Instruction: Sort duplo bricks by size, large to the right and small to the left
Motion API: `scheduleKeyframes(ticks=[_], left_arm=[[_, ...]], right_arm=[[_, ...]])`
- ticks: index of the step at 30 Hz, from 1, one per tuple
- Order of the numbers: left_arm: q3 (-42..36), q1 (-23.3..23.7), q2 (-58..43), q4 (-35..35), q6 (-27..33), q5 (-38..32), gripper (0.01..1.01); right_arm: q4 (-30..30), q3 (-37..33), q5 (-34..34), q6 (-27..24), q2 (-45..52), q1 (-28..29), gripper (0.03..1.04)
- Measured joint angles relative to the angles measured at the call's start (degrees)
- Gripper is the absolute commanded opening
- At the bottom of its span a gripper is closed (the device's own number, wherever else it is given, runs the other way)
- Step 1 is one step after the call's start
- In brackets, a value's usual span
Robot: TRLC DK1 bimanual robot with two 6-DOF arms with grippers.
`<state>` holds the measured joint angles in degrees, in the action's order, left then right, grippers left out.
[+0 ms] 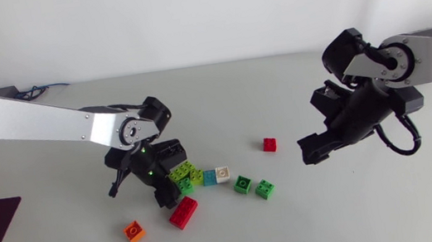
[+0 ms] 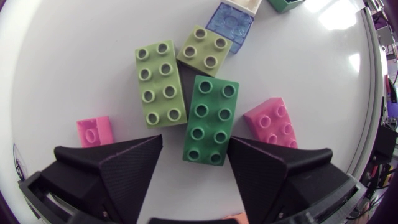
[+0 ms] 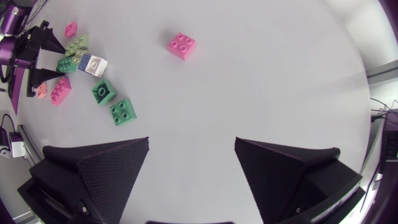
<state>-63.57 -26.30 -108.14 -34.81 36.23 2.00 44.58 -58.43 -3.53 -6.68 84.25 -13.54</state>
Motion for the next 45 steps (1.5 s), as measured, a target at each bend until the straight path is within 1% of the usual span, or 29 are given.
scheduleKeyframes(ticks=[5,9,15,19,24,27,30,33,36,38,40,42,45], left_arm=[[-0.09,-0.35,0.02,-1.11,-0.11,0.0,0.307],[-0.09,-1.11,1.77,-2.05,-0.11,0.42,0.305],[-0.87,-1.2,11.32,-7.5,-0.11,1.29,0.305],[-3.13,-2.21,14.64,-9.44,-0.13,2.91,0.308],[-5.75,-7.41,13.49,-9.66,-0.33,5.68,0.318],[-7.96,-11.78,10.1,-9.62,-0.37,7.23,0.321],[-9.33,-16.39,6.82,-9.62,-1.03,8.31,0.323],[-10.8,-19.98,4.55,-9.62,-1.42,9.29,0.323],[-12.33,-21.27,4.07,-9.64,-1.44,9.84,0.325],[-13.64,-21.33,3.96,-9.62,-1.44,9.84,0.323],[-15.13,-21.29,3.48,-9.62,-1.44,9.81,0.325],[-16.65,-21.29,2.47,-9.62,-1.44,9.84,0.325],[-18.71,-21.79,0.09,-9.62,-1.81,9.81,0.336]], right_arm=[[0.0,0.98,-0.15,-0.02,0.0,0.0,1.0],[0.02,1.4,-0.15,0.0,0.0,0.0,1.0],[0.02,1.46,-0.39,0.0,-0.15,0.0,1.0],[0.02,1.6,-0.63,-0.02,-1.03,0.0,1.0],[0.42,2.58,-0.87,-0.31,-3.54,1.95,1.0],[1.33,2.91,-1.25,-1.03,-5.2,4.68,1.0],[2.03,3.06,-3.04,-1.77,-6.78,7.28,1.0],[3.08,3.06,-4.31,-1.9,-7.69,6.97,1.0],[4.5,2.78,-5.4,-1.88,-8.31,2.84,1.0],[6.14,1.84,-7.17,-1.88,-8.35,-0.5,1.0],[6.51,0.83,-7.78,-1.88,-8.35,-2.6,1.0],[6.51,0.11,-8.07,-1.88,-8.33,-2.91,1.0],[6.51,0.04,-8.11,-1.97,-8.31,-0.59,1.0]])
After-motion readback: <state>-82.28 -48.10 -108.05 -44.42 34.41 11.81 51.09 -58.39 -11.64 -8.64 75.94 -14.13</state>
